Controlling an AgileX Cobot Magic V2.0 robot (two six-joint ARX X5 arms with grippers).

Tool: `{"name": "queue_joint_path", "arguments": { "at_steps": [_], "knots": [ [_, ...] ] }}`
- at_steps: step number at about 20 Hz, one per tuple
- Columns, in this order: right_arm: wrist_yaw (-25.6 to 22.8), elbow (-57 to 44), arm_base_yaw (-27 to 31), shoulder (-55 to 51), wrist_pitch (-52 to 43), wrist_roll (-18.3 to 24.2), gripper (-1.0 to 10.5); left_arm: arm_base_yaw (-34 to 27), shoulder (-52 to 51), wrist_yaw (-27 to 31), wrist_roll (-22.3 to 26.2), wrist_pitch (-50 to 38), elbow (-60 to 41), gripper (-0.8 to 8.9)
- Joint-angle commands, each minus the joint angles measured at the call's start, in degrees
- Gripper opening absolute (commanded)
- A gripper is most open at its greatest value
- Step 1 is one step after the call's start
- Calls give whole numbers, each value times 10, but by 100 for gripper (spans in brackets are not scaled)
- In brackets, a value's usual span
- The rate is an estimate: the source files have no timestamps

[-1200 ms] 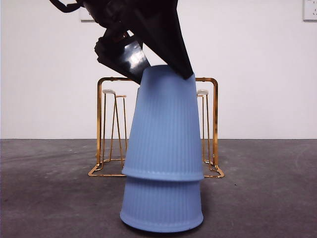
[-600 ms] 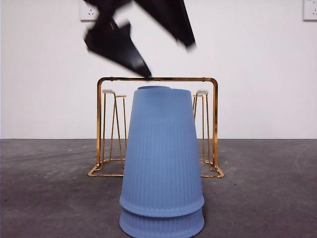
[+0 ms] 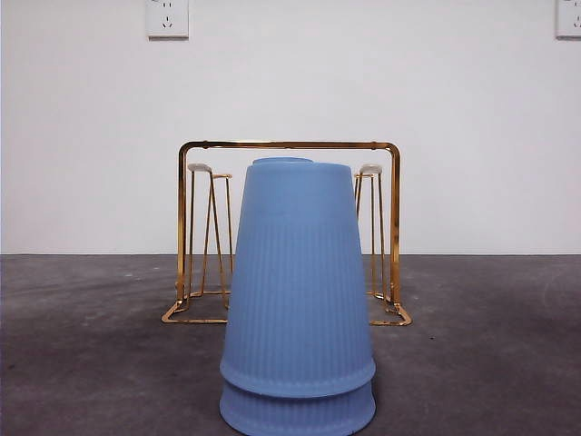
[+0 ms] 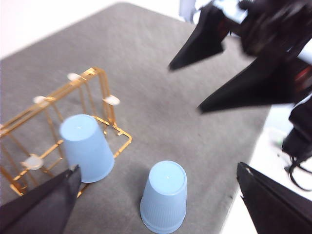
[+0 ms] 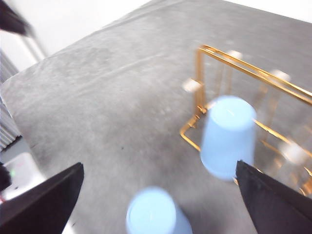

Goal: The left arm pick up the left cup on cup holder and place it on desk, then the right arm insert the right cup into the first cup, and then the left arm insert the mid cup into the first cup

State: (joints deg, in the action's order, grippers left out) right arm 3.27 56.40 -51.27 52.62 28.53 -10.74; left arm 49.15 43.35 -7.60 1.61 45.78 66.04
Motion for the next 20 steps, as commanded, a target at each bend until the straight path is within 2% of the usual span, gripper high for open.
{"name": "queue_joint_path", "arguments": {
  "at_steps": [1, 6, 8, 11, 20],
  "knots": [
    [4, 33, 7, 69, -24, 36, 495, 3, -26, 3, -37, 9, 11, 501],
    [4, 99, 40, 196, -38, 85, 495, 3, -69, 3, -59, 15, 11, 501],
    [5, 115, 54, 230, -44, 87, 495, 3, -77, 3, -62, 18, 11, 501],
    [47, 129, 85, 300, -81, 85, 495, 3, -90, 9, -62, 40, 11, 501],
    [44, 129, 114, 416, -141, 84, 495, 3, -90, 12, -71, 57, 11, 501]
  ]
}}
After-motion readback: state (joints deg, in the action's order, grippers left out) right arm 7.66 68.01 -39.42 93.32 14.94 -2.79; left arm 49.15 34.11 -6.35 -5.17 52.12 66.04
